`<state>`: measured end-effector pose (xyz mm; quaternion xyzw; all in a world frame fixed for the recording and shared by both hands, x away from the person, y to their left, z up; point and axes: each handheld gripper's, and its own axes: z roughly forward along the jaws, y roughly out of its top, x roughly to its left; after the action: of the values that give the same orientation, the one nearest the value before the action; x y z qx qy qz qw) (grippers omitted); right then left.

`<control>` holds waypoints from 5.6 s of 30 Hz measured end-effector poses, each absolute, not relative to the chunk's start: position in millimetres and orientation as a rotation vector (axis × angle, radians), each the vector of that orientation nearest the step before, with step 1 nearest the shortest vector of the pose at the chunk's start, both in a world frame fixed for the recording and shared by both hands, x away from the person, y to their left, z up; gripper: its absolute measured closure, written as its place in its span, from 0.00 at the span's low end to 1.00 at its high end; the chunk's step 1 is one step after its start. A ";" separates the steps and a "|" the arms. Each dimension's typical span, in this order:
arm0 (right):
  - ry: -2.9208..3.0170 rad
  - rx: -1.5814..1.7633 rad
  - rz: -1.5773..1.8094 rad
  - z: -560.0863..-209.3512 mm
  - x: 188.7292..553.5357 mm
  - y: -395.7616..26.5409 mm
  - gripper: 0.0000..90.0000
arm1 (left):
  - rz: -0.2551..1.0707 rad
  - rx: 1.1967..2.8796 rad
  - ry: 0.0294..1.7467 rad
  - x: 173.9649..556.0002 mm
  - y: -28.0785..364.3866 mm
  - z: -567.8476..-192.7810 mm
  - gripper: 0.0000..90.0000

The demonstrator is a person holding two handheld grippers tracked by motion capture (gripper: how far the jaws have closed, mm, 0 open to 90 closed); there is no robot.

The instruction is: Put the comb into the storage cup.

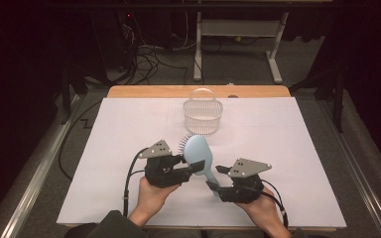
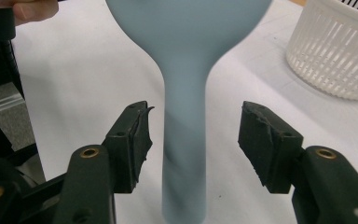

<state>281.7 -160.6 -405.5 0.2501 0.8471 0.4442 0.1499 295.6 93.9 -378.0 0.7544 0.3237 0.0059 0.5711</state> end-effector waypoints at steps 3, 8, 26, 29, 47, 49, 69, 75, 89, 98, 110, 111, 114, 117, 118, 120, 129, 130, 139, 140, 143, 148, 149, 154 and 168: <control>2.427 0.730 1.291 -405.1 281.8 -165.3 0.47 | 0.018 1.765 0.763 296.1 95.6 -377.5 0.59; 2.412 0.746 1.320 -405.4 282.0 -174.5 0.44 | 0.022 1.753 0.769 296.7 99.3 -376.0 0.59; 2.319 0.854 1.352 -408.6 283.3 -215.2 0.40 | 0.082 1.739 0.776 295.1 108.4 -369.1 0.59; 2.301 0.866 1.349 -410.7 284.3 -221.5 0.39 | 0.113 1.743 0.771 293.5 109.7 -367.7 0.59; 2.210 1.009 1.296 -423.5 290.7 -262.9 0.37 | 0.298 1.773 0.723 282.2 112.9 -363.7 0.59; 2.199 1.023 1.294 -425.1 291.9 -267.8 0.37 | 0.309 1.778 0.718 281.4 112.7 -363.8 0.59; 2.123 1.170 1.253 -445.6 298.2 -307.9 0.32 | 0.382 1.805 0.695 277.2 113.6 -364.7 0.59; 2.108 1.199 1.233 -450.7 298.7 -316.2 0.30 | 0.392 1.811 0.684 275.3 113.6 -365.3 0.59; 2.080 1.261 1.210 -457.8 299.5 -330.5 0.29 | 0.448 1.809 0.681 276.0 123.6 -363.2 0.59; 2.078 1.261 1.213 -459.3 299.7 -329.6 0.29 | 0.424 1.786 0.724 289.4 134.4 -354.7 0.59; 2.087 1.255 1.225 -460.9 300.2 -327.7 0.28 | 0.403 1.768 0.763 313.7 135.4 -340.9 0.59; 2.089 1.253 1.225 -461.0 300.1 -327.5 0.28 | 0.405 1.767 0.764 315.0 135.2 -339.2 0.59; 2.090 1.253 1.227 -461.2 300.1 -327.6 0.28 | 0.403 1.764 0.762 319.2 135.0 -333.8 0.59; 2.091 1.255 1.228 -461.4 300.4 -327.7 0.28 | 0.415 1.767 0.760 322.8 133.7 -328.6 0.59; 2.092 1.250 1.229 -461.5 300.7 -327.8 0.28 | 0.415 1.766 0.760 324.1 133.4 -327.2 0.59; 2.093 1.253 1.230 -461.5 300.6 -327.7 0.28 | 0.410 1.763 0.762 326.7 132.9 -324.9 0.59; 2.093 1.253 1.230 -461.5 301.3 -327.7 0.28 | 0.409 1.769 0.770 337.3 129.6 -318.5 0.59; 2.093 1.254 1.230 -461.5 301.2 -327.6 0.28 | 0.410 1.771 0.773 338.7 129.5 -317.8 0.59; 2.098 1.260 1.226 -461.9 301.4 -327.2 0.28 | 0.424 1.780 0.787 350.5 126.6 -312.3 0.58; 2.099 1.260 1.224 -462.1 301.7 -327.3 0.28 | 0.424 1.779 0.788 351.9 126.1 -311.8 0.58; 2.104 1.256 1.224 -462.6 302.1 -327.1 0.28 | 0.423 1.779 0.794 356.5 124.8 -309.5 0.58; 2.102 1.260 1.225 -462.4 302.1 -327.3 0.28 | 0.435 1.767 0.803 362.8 124.0 -304.9 0.58; 2.102 1.262 1.224 -462.5 302.1 -327.3 0.28 | 0.438 1.767 0.805 364.0 123.8 -304.2 0.58; 2.102 1.266 1.228 -462.3 302.1 -327.4 0.28 | 0.447 1.769 0.817 370.1 123.2 -301.6 0.58; 2.101 1.265 1.230 -462.2 302.1 -327.4 0.28 | 0.453 1.768 0.842 388.7 118.9 -292.8 0.58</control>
<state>302.1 -327.4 -462.2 0.4521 0.7507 0.4396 0.1973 388.7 118.9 -292.8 0.7424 0.3538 0.1904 0.5361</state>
